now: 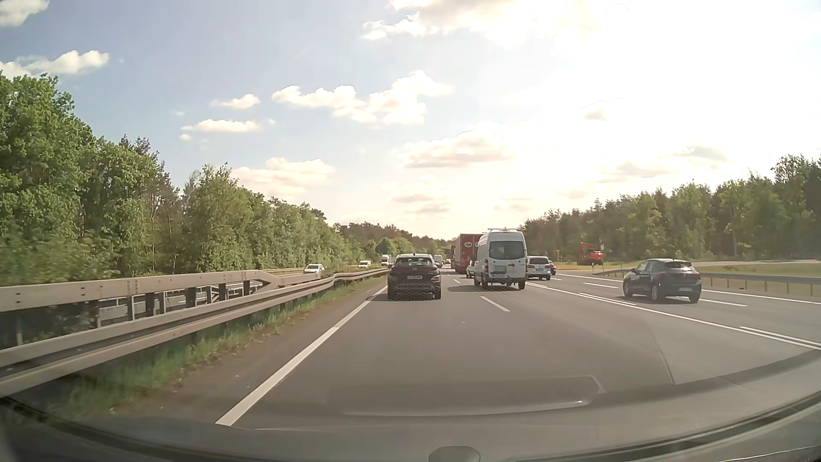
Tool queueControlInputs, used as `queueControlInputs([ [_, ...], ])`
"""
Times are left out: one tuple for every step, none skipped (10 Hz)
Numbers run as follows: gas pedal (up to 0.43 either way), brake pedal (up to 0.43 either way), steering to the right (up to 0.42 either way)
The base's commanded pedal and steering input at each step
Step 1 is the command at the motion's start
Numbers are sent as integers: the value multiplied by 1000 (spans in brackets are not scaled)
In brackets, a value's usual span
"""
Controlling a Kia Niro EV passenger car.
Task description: Follow the waypoints while adhering to traffic rules and regulations
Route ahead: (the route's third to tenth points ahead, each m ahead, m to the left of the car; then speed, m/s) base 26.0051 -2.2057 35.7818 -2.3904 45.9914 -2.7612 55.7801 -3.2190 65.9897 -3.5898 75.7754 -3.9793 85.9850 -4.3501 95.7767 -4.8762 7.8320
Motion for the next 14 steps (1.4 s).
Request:
queueControlInputs([
  [8, 0, -1],
  [8, 0, -1],
  [8, 0, -1],
  [8, 0, -1],
  [8, 0, 0],
  [8, 0, 0],
  [8, 0, 0],
  [8, 0, 0],
  [8, 0, 0],
  [8, 0, 0],
  [8, 0, 0],
  [8, 0, 0],
  [20, 0, 0],
  [47, 0, 0],
])
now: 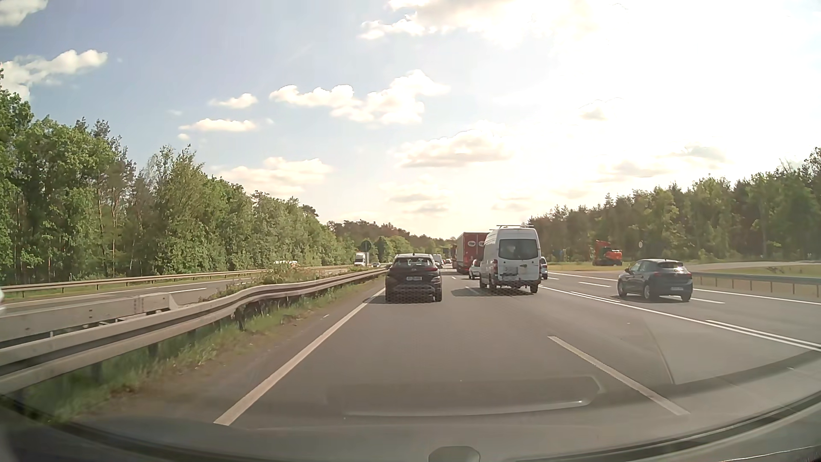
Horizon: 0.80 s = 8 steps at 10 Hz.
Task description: Follow the waypoints while adhering to traffic rules and regulations
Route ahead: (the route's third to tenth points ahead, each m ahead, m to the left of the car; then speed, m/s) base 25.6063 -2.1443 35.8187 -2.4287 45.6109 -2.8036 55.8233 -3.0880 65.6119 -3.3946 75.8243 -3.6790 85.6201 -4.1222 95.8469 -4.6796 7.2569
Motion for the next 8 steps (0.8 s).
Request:
queueControlInputs([
  [47, 0, 0],
  [47, 0, 0],
  [47, 0, 0],
  [47, 0, 0],
  [47, 0, 0],
  [47, 0, 0],
  [47, 0, 0],
  [47, 0, 0],
])
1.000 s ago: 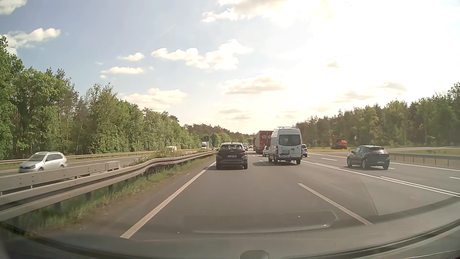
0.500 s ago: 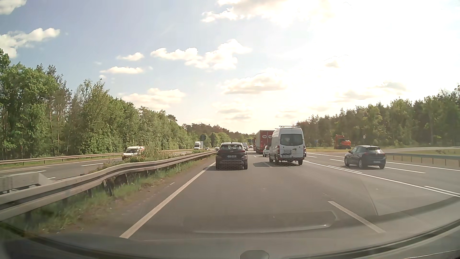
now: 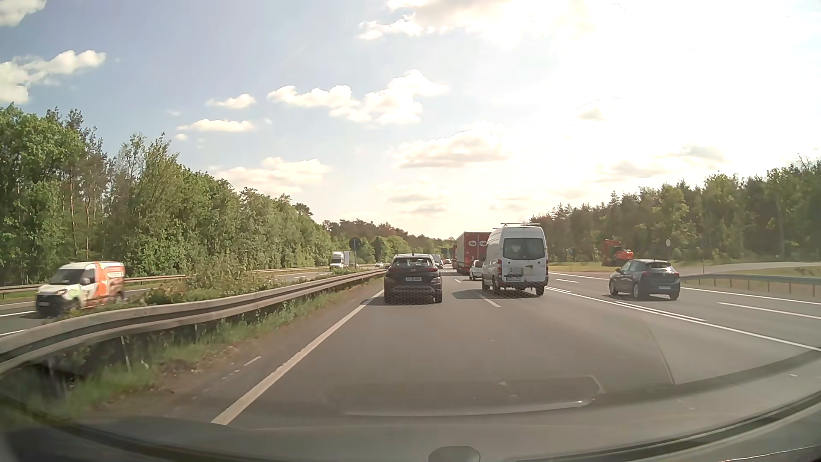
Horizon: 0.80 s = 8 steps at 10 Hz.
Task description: Follow the waypoints while adhering to traffic rules and regulations
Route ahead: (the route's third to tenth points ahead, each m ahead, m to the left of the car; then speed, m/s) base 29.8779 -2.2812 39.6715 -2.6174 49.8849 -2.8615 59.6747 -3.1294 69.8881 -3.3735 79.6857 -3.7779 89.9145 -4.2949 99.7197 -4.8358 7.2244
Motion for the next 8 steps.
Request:
queueControlInputs([
  [47, 0, 0],
  [47, 0, 0],
  [47, 0, 0],
  [47, 0, 0],
  [39, 0, 0],
  [20, 0, 0],
  [0, 0, 0],
  [0, 0, 0],
])
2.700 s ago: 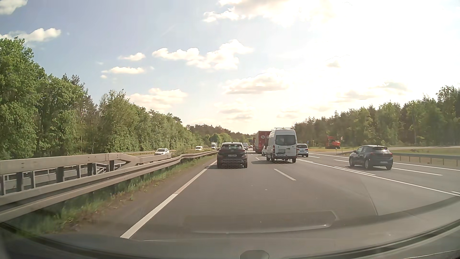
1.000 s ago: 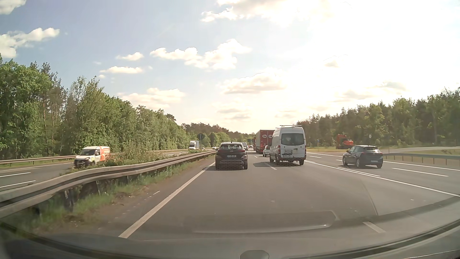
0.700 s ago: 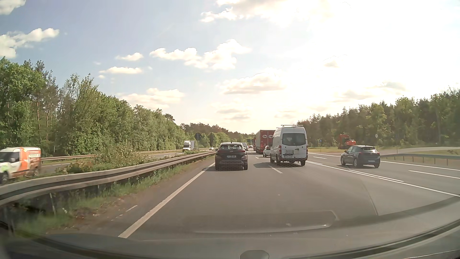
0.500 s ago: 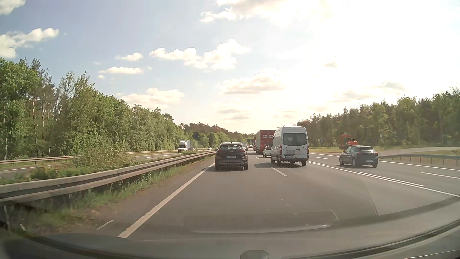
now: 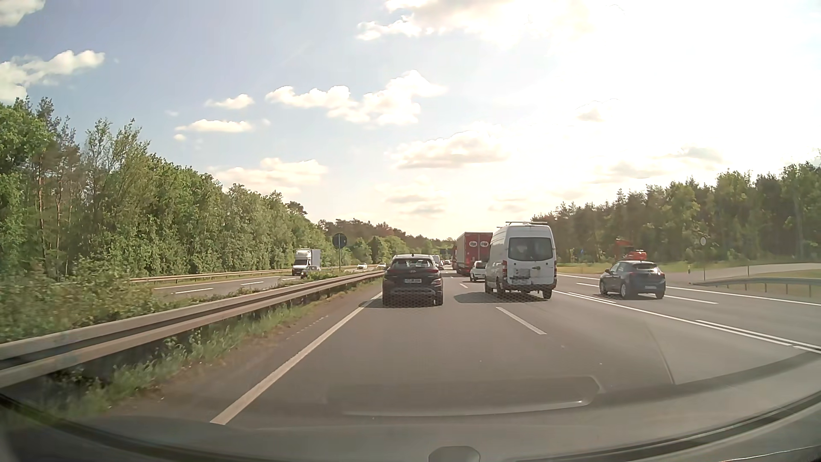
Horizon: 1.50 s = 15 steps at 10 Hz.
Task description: Follow the waypoints while adhering to traffic rules and regulations
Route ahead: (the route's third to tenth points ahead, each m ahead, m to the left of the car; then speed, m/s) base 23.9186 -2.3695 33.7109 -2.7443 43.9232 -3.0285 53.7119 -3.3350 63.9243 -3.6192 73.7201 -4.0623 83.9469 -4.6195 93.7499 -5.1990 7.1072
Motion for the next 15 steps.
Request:
queueControlInputs([
  [0, 0, 0],
  [0, 0, 0],
  [0, 0, 0],
  [0, 0, 0],
  [0, 0, 0],
  [0, 0, 0],
  [0, 0, 0],
  [0, 0, 0],
  [0, 0, 0],
  [0, 0, 0],
  [8, 0, 1],
  [20, 0, 1],
  [20, 0, 1],
  [28, 0, 0],
  [28, 0, 1],
])
